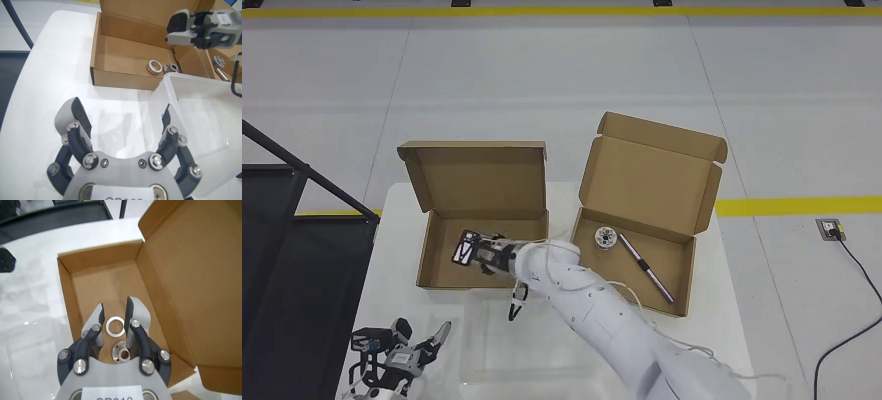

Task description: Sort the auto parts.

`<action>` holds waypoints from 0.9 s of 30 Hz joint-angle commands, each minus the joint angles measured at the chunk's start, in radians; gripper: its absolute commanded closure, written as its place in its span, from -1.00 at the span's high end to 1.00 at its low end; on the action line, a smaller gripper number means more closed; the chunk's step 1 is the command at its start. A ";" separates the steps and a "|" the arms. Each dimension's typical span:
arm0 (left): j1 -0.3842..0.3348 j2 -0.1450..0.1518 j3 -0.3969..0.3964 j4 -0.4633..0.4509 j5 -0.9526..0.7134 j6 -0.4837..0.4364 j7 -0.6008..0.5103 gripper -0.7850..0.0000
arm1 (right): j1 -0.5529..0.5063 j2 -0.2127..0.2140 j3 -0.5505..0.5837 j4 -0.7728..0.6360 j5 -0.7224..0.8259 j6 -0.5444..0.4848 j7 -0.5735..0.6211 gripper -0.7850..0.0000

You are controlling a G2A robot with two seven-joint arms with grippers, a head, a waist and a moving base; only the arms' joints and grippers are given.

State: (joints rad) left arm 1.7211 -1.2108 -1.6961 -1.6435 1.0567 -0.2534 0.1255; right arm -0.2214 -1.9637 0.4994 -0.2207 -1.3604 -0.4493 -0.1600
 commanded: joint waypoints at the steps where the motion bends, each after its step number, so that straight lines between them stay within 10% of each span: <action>1: -0.001 0.000 0.002 -0.003 0.002 0.002 -0.003 1.00 | -0.005 0.014 0.002 -0.011 -0.009 -0.065 -0.114 -0.29; 13: -0.005 0.000 0.007 -0.033 0.024 0.006 -0.013 1.00 | -0.068 0.134 -0.014 -0.133 -0.205 -0.070 -0.686 -0.17; 14: -0.005 0.000 0.004 -0.035 0.022 0.007 -0.013 1.00 | -0.080 0.145 -0.005 -0.146 -0.207 -0.032 -0.704 -0.07; 16: -0.003 0.000 -0.006 -0.044 0.003 0.007 -0.009 1.00 | -0.104 0.167 0.013 -0.170 -0.214 0.047 -0.702 1.00; 27: 0.017 0.003 -0.075 -0.118 -0.055 -0.011 -0.015 1.00 | -0.350 0.375 0.189 -0.504 -0.315 0.182 -0.839 1.00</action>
State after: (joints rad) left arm 1.7385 -1.2080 -1.7685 -1.7582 1.0029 -0.2629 0.1146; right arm -0.5326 -1.6152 0.6603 -0.6555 -1.6605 -0.2730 -1.0153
